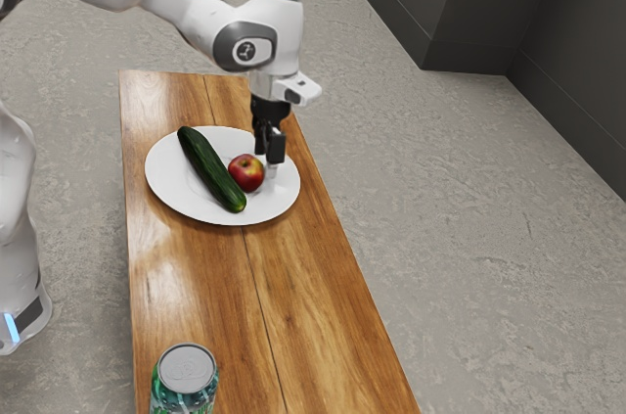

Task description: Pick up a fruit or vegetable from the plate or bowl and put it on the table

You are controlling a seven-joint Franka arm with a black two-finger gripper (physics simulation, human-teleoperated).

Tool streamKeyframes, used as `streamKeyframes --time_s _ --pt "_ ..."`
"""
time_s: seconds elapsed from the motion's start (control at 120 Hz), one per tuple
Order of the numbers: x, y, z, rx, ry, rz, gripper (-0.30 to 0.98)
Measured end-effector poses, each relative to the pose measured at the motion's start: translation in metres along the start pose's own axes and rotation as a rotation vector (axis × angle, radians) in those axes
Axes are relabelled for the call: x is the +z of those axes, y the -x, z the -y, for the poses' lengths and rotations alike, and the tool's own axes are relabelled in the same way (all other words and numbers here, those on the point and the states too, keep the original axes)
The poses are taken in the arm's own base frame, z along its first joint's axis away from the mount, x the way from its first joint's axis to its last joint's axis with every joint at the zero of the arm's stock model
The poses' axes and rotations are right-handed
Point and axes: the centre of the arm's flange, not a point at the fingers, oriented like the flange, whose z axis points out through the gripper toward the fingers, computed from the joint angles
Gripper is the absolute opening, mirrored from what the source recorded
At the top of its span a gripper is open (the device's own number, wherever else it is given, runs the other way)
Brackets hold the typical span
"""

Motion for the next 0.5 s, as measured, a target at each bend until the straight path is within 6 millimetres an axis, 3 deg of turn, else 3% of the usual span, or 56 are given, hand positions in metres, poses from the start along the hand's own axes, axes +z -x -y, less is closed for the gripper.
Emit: streamKeyframes --time_s 0.208,0.5 --pt "0.009 0.016 -0.002 -0.013 0.017 0.014 0.69" --pt "0.024 0.022 0.000 -0.036 0.023 0.036 0.67"
